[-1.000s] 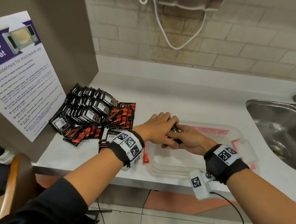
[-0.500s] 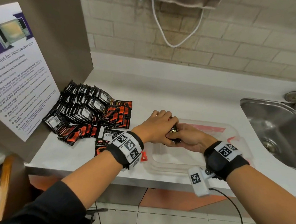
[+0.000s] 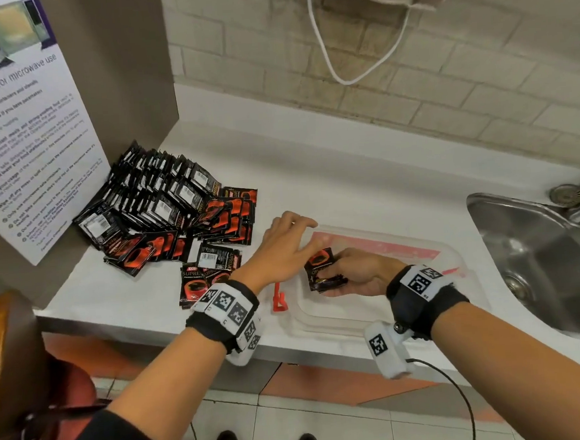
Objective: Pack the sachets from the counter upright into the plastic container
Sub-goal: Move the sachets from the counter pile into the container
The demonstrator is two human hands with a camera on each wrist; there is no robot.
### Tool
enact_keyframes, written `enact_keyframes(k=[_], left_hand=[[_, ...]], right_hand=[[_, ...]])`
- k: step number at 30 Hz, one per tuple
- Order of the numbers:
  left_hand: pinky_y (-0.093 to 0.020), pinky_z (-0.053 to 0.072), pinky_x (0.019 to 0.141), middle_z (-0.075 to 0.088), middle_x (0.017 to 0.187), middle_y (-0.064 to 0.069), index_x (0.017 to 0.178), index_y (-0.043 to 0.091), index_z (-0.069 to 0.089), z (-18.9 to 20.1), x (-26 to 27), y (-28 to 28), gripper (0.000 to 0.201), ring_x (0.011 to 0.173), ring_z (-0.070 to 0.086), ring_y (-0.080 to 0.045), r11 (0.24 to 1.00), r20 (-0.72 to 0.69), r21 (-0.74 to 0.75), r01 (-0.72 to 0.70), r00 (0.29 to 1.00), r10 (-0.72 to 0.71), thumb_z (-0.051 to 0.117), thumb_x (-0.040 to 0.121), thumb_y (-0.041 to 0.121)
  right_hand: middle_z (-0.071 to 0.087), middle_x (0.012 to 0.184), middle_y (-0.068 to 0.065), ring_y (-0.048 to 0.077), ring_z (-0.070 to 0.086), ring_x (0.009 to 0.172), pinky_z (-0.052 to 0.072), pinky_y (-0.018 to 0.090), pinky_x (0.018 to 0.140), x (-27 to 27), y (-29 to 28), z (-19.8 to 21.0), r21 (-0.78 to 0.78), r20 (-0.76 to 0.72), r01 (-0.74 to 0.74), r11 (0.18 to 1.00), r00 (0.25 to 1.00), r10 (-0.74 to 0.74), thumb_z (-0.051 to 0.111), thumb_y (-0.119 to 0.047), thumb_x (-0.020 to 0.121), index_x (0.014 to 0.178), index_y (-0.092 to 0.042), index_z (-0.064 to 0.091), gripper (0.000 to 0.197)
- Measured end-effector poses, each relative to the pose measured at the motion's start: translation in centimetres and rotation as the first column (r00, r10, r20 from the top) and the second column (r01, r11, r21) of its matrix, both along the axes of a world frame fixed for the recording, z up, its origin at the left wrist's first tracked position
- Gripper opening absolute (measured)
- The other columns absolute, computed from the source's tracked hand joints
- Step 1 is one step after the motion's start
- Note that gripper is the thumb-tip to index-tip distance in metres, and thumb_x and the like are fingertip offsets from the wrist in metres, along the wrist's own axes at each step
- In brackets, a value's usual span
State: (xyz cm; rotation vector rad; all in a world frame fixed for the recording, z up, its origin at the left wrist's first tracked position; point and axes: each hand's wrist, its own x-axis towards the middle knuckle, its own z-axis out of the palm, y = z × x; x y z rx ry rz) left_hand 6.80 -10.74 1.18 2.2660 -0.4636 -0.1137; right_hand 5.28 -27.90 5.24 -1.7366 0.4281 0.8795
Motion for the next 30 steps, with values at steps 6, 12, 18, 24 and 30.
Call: enact_keyframes(k=[6,12,18,24,30], left_hand=[[-0.032,0.03,0.112,0.034,0.139,-0.005,0.147,0.021,0.04,-1.6,-0.6,0.2,0.048,0.134,0.034,-0.023,0.997,-0.024,-0.075,0.032,0.999,-0.034,0.045,0.104,0.042],[-0.039,0.034,0.115,0.032,0.142,-0.005,0.148,0.019,0.038,-1.6,-0.5,0.1,0.05,0.135,0.037,-0.024,0.997,-0.035,-0.066,0.037,0.999,-0.04,0.049,0.103,0.038],[-0.036,0.034,0.114,0.031,0.142,-0.004,0.149,0.02,0.037,-1.7,-0.5,0.2,0.05,0.134,0.04,-0.024,0.996,-0.037,-0.078,0.035,0.999,-0.038,0.048,0.104,0.039],[-0.036,0.034,0.114,0.03,0.144,-0.005,0.15,0.021,0.036,-1.6,-0.6,0.2,0.05,0.136,0.039,-0.024,0.996,-0.043,-0.079,0.036,0.998,-0.039,0.048,0.104,0.038],[-0.035,0.034,0.113,0.031,0.143,-0.005,0.149,0.022,0.037,-1.6,-0.6,0.2,0.05,0.135,0.039,-0.024,0.996,-0.05,-0.084,0.027,0.998,-0.031,0.047,0.104,0.04]], right_hand=[[0.064,0.115,0.023,0.031,0.063,0.104,0.051,0.044,0.102,0.2,1.9,-1.4,-0.12,0.025,-0.078,0.99,0.996,0.081,0.055,0.005,0.098,0.127,0.009,0.055,0.029],[0.065,0.126,0.025,0.029,0.065,0.104,0.056,0.037,0.091,0.2,2.4,-1.7,-0.268,0.022,-0.148,0.952,0.987,0.159,0.058,-0.002,0.099,0.127,0.004,0.056,0.029],[0.064,0.128,0.018,0.031,0.062,0.118,0.055,0.037,0.094,0.2,2.4,-1.8,-0.416,0.034,-0.201,0.887,0.971,0.236,0.061,-0.006,0.097,0.124,-0.004,0.054,0.028],[0.064,0.128,0.015,0.028,0.063,0.116,0.055,0.038,0.096,-0.5,2.4,-1.7,-0.393,0.034,-0.222,0.892,0.966,0.255,0.063,-0.009,0.096,0.119,-0.017,0.052,0.026],[0.059,0.124,0.017,0.033,0.063,0.117,0.055,0.046,0.096,-0.6,2.1,-1.9,-0.334,0.074,-0.033,0.942,0.995,0.061,0.073,-0.001,0.089,0.118,-0.001,0.047,0.039]])
